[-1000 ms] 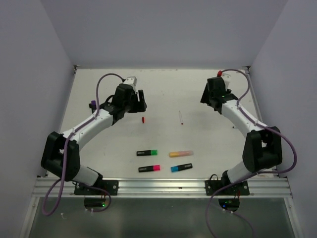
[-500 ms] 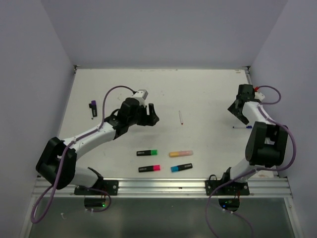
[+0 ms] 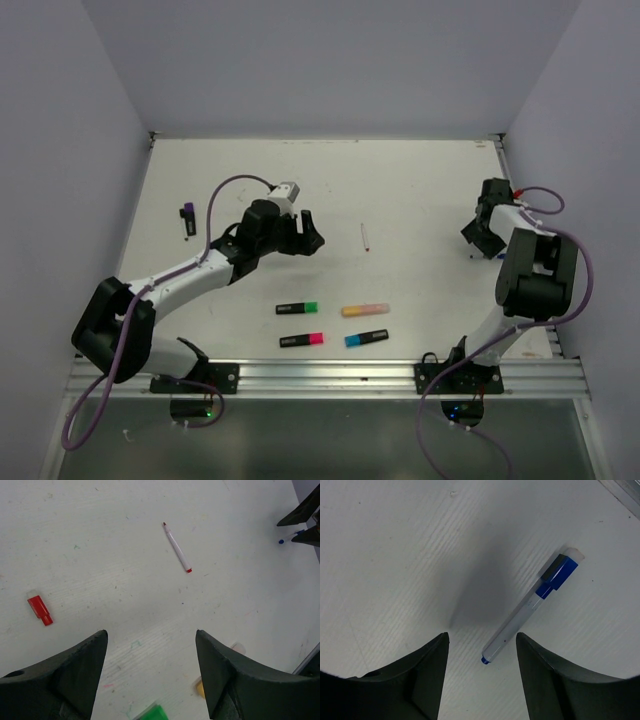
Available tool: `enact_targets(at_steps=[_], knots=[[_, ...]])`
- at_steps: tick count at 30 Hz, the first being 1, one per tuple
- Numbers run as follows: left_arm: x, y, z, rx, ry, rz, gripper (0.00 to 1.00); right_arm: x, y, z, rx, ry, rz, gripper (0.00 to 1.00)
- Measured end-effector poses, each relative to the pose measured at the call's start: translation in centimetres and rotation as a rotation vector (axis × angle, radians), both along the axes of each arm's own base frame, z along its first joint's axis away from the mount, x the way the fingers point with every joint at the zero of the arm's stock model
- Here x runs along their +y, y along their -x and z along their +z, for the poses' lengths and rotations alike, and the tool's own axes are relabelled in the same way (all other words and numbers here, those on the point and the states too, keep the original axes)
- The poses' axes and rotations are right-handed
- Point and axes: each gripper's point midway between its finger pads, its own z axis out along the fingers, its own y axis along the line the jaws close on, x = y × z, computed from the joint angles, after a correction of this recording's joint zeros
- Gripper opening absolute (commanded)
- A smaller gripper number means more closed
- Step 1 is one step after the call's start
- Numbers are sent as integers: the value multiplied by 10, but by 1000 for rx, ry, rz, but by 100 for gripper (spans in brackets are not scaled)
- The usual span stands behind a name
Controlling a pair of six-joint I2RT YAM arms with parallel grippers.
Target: Open the pen caps
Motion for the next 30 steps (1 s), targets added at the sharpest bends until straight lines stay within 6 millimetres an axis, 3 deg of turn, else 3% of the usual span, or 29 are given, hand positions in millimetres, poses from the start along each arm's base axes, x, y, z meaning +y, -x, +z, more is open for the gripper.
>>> enact_targets(at_steps=[2,6,10,12,17,26,30], knots=[[-1,0,1,-4,5,-3,76,-2,1,-4,6,-11,-8,59],[-2,-1,4,-13,12,-5,76,-6,2,-11,13,-20,-26,44],[-2,-2,4,-14,13,-5,77,-10,-1,-13,-12,-26,-43,42],[-2,-2,4,-14,13,-5,77,-11,-1,-14,-17,-32,-45,36],[-3,-2,5,-18,16,-5,77,-14,-1,-15,-34,-29,-43,0],[-4,-1,4,-12,18,-12,79,-6,-5,-12,-69,-57,31,0],[-10,3,-1,28,42,-42,79,39,-4,3,-91,-101,218,0]])
